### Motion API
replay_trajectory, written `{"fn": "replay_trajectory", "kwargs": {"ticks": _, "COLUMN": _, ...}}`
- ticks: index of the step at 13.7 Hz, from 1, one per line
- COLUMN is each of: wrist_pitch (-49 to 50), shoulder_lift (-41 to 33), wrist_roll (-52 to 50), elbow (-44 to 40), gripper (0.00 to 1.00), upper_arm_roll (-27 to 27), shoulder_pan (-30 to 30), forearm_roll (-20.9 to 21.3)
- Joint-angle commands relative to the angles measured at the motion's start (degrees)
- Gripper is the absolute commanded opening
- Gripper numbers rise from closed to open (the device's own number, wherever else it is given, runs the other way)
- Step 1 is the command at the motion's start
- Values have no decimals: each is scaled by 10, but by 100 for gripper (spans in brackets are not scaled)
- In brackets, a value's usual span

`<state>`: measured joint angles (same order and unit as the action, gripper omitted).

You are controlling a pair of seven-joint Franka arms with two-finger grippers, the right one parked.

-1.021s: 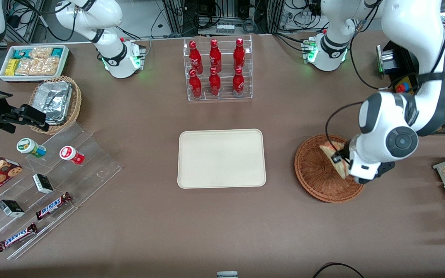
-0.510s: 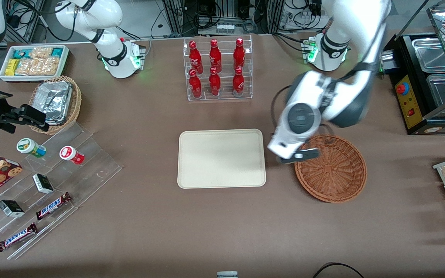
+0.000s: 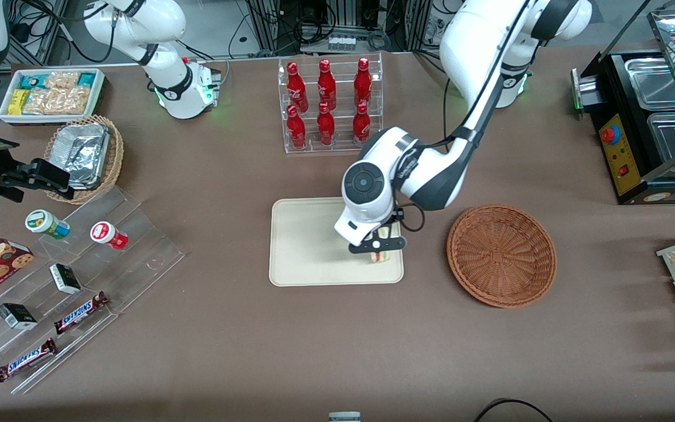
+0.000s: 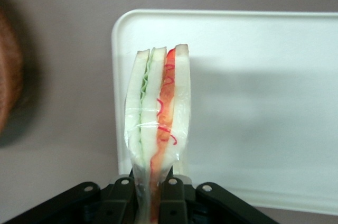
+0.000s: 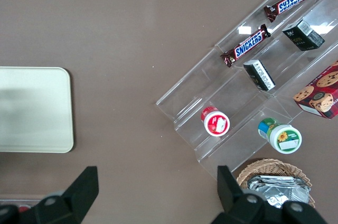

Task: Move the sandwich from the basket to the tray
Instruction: 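Carry the held sandwich with the left gripper over the cream tray, then lower the sandwich onto the tray and open the left gripper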

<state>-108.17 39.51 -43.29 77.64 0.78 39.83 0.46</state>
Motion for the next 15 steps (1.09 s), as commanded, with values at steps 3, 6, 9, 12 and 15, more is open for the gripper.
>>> {"fn": "replay_trajectory", "kwargs": {"ticks": 3, "wrist_pitch": -69, "shoulder_lift": 41, "wrist_roll": -19, "elbow": -19, "gripper": 0, "upper_arm_roll": -9, "shoulder_pan": 21, "forearm_roll": 2}}
{"fn": "replay_trajectory", "kwargs": {"ticks": 6, "wrist_pitch": -90, "shoulder_lift": 56, "wrist_roll": -20, "elbow": -16, "gripper": 0, "upper_arm_roll": -9, "shoulder_pan": 30, "forearm_roll": 1}}
{"fn": "replay_trajectory", "kwargs": {"ticks": 9, "wrist_pitch": -98, "shoulder_lift": 67, "wrist_roll": -22, "elbow": -16, "gripper": 0, "upper_arm_roll": -9, "shoulder_pan": 32, "forearm_roll": -13}}
{"fn": "replay_trajectory", "kwargs": {"ticks": 12, "wrist_pitch": -98, "shoulder_lift": 69, "wrist_roll": -22, "elbow": -16, "gripper": 40, "upper_arm_roll": -9, "shoulder_pan": 38, "forearm_roll": -13}}
{"fn": "replay_trajectory", "kwargs": {"ticks": 15, "wrist_pitch": -98, "shoulder_lift": 68, "wrist_roll": -23, "elbow": -16, "gripper": 100, "upper_arm_roll": -8, "shoulder_pan": 39, "forearm_roll": -16}}
